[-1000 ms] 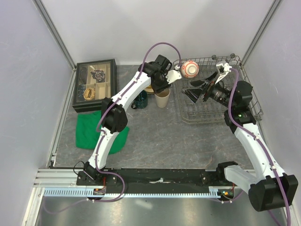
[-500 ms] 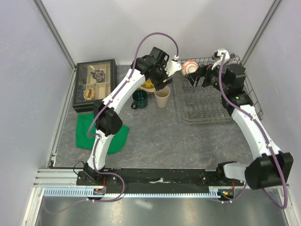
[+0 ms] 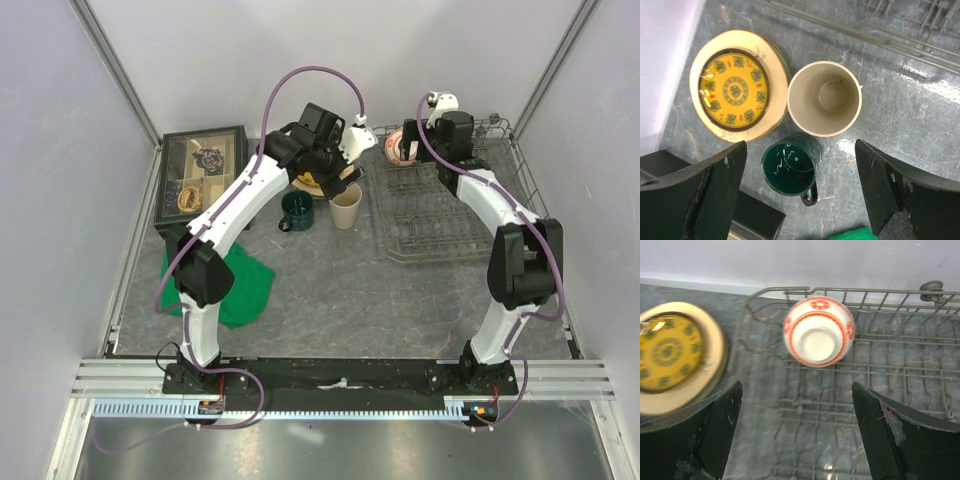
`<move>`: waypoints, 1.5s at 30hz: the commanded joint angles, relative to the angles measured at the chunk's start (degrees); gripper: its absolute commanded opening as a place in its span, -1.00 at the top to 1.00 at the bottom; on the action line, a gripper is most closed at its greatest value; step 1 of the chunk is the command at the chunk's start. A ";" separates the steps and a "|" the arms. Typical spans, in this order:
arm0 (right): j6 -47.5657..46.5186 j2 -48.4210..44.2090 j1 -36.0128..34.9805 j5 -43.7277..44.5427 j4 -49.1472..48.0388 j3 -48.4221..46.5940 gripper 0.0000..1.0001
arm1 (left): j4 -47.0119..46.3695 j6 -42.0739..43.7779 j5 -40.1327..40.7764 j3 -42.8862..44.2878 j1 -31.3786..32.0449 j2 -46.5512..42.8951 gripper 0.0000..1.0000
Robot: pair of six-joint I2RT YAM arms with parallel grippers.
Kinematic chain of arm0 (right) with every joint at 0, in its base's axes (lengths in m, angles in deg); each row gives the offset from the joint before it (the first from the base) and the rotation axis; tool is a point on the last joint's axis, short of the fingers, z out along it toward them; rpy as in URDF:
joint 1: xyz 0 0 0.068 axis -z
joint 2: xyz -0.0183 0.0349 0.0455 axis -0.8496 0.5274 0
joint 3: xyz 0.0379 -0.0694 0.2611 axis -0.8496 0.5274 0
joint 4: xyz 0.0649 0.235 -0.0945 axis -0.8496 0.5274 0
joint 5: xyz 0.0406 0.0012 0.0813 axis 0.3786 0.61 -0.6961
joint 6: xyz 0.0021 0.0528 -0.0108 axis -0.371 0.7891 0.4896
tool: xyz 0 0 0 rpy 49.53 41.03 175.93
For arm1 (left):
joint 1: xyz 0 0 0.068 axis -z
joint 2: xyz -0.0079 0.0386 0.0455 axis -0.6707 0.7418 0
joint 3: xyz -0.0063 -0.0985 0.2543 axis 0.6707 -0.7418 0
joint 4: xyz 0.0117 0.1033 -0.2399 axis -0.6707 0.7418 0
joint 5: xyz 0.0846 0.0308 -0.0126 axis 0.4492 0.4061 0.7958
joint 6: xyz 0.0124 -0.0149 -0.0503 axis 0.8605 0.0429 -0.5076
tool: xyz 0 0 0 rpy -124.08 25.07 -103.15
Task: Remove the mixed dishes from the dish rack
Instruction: Pick up the bowl from the dish rack.
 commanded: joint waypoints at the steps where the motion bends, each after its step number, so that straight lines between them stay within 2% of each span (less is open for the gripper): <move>1: -5.51 5.53 -1.37 8.04 -6.31 -5.14 -0.96 | -7.73 -2.42 0.44 -3.82 -0.70 -5.77 -0.90; 8: -9.30 16.77 -2.25 11.04 -7.21 -12.00 -0.96 | -9.06 -1.81 0.26 -7.00 -2.28 -6.65 -0.90; 16: -11.50 23.47 -2.16 14.55 -6.32 -17.80 -0.96 | -10.29 -1.54 0.35 -9.46 -2.90 -6.65 -0.90; 34: -13.70 28.75 -2.25 13.85 -6.67 -21.85 -0.95 | -10.37 -1.72 0.70 -10.34 -2.90 -5.86 -0.90; 45: -13.88 29.28 -1.99 12.98 -6.23 -22.64 -0.75 | -10.37 -1.80 0.61 -11.13 -2.90 -5.60 -0.90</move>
